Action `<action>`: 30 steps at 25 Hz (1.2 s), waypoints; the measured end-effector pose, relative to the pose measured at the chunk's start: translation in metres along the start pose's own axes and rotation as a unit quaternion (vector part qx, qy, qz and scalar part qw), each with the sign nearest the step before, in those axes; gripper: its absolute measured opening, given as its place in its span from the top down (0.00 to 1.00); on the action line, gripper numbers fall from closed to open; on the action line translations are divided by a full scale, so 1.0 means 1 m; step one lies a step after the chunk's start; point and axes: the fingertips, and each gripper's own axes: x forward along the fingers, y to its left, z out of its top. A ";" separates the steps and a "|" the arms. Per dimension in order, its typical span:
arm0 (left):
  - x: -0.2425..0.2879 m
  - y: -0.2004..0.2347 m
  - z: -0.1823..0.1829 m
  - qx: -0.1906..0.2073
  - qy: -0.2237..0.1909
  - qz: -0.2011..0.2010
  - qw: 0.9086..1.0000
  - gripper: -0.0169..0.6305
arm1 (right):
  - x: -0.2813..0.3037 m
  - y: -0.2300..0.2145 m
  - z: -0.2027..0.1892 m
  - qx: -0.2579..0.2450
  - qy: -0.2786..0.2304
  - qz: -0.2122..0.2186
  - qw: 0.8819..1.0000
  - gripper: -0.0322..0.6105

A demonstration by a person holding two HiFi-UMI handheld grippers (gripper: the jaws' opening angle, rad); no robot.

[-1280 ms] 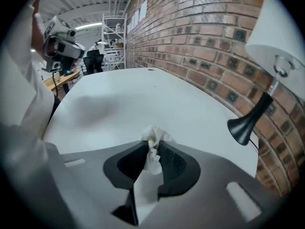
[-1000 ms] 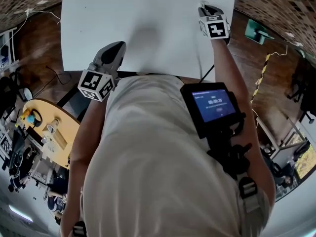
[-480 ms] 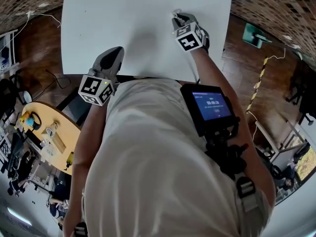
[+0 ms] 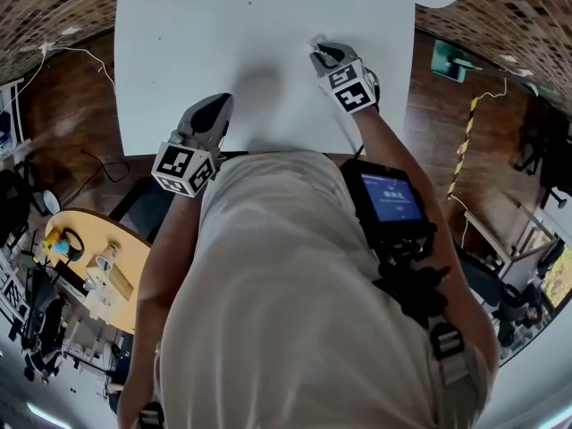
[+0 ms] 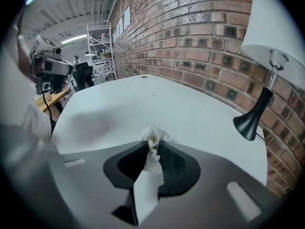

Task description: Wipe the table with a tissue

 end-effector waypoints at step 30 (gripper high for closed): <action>-0.130 0.111 -0.043 -0.086 -0.029 0.087 0.992 0.96 | 0.132 -0.024 0.138 0.047 0.035 -0.092 0.994 0.84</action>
